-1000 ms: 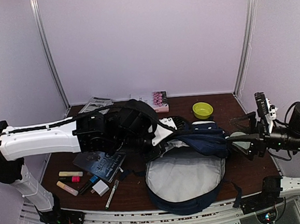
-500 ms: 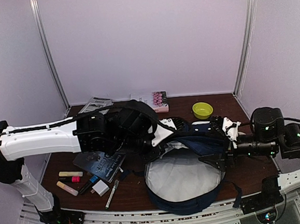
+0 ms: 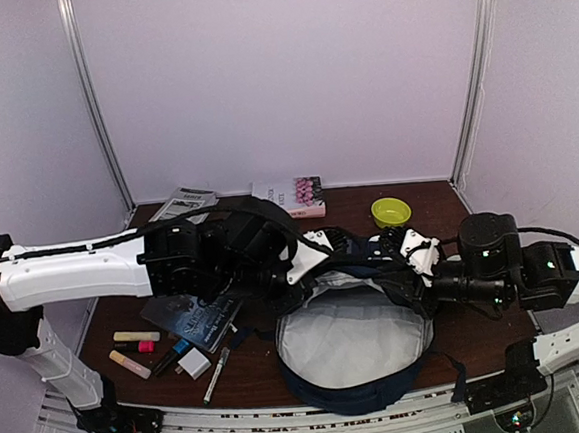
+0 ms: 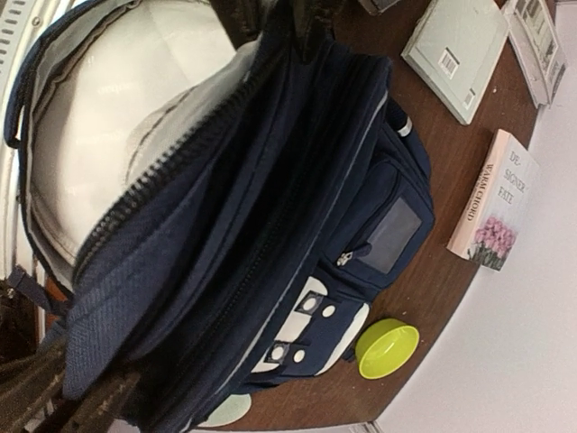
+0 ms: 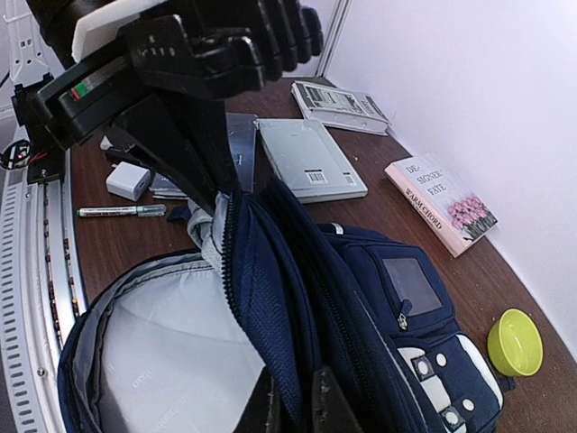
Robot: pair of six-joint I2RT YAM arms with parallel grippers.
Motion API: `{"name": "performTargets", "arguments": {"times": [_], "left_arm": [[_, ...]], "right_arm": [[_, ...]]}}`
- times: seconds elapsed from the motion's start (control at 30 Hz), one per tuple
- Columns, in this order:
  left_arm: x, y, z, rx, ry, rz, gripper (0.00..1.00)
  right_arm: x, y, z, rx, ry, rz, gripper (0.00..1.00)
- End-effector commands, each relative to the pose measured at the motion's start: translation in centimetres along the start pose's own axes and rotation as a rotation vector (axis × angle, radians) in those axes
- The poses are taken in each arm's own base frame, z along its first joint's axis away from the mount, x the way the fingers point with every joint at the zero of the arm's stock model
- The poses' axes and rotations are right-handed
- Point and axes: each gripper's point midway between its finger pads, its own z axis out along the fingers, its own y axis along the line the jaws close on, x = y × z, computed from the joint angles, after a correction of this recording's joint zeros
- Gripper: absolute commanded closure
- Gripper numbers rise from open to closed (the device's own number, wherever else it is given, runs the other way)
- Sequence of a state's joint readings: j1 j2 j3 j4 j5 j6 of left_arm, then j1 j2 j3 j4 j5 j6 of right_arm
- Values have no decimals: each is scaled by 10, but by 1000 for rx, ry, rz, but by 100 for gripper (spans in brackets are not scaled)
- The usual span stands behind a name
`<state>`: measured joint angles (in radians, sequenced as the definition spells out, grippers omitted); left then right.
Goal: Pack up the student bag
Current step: Pass from the left arm to the right, then place the largest pocket of the student bag.
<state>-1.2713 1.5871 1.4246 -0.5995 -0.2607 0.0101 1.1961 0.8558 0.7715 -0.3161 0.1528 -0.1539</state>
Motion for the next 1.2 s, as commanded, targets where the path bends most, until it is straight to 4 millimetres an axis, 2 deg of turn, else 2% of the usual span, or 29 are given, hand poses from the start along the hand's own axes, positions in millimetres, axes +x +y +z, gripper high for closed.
{"name": "performTargets", "arguments": {"times": [0.0, 0.1, 0.2, 0.23, 0.33, 0.4, 0.47, 0.57, 0.8, 0.87, 0.97, 1.03, 1.1, 1.17], "left_arm": [[10, 30, -18, -124, -4, -84, 73], [42, 53, -31, -256, 68, -169, 40], [79, 78, -54, -400, 132, -289, 8], [92, 85, -62, -445, 153, -320, 3], [131, 107, -83, -512, 196, -484, 2], [155, 116, -88, -510, 218, -602, 2], [177, 121, -94, -518, 249, -675, 2], [209, 138, -117, -598, 324, -753, 2], [258, 166, -136, -453, 173, -1041, 2], [270, 175, -143, -476, 164, -1084, 2], [274, 181, -140, -479, 147, -1110, 2], [282, 184, -135, -489, 144, -1168, 2], [292, 188, -131, -492, 117, -1251, 2], [302, 193, -130, -496, 64, -1338, 3]], "right_arm": [[-20, -12, 9, 89, -107, 103, 100], [-19, -24, 20, 174, -125, 183, 100], [-16, -30, 31, 229, -106, 206, 100], [-16, -31, 33, 240, -101, 211, 100], [-17, -33, 37, 252, -105, 229, 100], [-19, -31, 38, 238, -117, 245, 100], [-20, -28, 39, 225, -124, 262, 100], [-16, -27, 41, 217, -114, 293, 100], [-7, -20, 45, 187, -89, 371, 100], [-14, -7, 47, 105, -88, 383, 96], [-49, 22, 47, -98, -156, 424, 78], [-69, 35, 51, -190, -195, 449, 73], [-78, 32, 62, -162, -184, 453, 77], [-70, 22, 80, -68, -122, 439, 89]]}}
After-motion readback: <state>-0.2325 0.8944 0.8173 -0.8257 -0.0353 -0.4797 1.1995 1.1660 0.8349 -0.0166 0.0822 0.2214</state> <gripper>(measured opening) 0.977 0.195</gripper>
